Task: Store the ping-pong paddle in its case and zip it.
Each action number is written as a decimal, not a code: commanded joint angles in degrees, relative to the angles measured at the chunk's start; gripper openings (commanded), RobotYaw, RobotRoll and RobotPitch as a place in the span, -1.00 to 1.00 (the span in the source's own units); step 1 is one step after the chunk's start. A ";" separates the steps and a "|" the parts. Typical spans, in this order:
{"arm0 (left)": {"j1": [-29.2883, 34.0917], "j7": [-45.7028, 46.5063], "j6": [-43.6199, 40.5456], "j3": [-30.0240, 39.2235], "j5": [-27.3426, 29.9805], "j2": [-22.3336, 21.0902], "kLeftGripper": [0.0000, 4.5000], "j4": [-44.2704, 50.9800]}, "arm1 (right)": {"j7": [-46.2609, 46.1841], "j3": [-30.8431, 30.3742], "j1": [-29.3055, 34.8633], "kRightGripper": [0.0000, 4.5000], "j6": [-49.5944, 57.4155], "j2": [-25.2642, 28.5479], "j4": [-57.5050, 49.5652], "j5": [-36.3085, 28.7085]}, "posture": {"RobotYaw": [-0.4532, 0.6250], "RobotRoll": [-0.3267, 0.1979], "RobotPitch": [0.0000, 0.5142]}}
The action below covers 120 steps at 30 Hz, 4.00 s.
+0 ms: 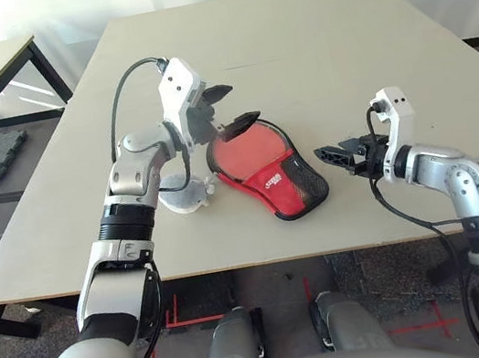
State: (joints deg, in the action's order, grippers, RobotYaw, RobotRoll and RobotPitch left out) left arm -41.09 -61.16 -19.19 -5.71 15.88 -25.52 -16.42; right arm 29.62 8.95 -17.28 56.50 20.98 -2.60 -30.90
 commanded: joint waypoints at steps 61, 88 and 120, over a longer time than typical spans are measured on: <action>7.64 -4.15 -4.35 -0.95 1.99 -6.69 1.00 5.90 | 11.36 8.49 24.51 -0.99 11.28 18.55 -12.69 -14.82 | -0.08 0.25 -0.84; 6.33 -4.45 -4.23 -1.36 1.84 -6.92 1.00 5.57 | 15.65 17.32 26.59 0.54 0.21 27.96 -12.58 -13.89 | -0.11 0.25 -0.93; 15.07 3.45 -17.15 3.21 4.82 -11.44 1.00 19.09 | 26.49 -18.53 -1.97 0.99 -24.22 17.08 9.65 13.64 | 0.14 0.25 -0.93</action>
State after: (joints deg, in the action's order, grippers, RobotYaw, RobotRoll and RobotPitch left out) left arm -26.47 -57.81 -36.62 -2.67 20.25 -36.54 1.86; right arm 55.42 -8.73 -19.80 32.02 37.60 6.40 -17.91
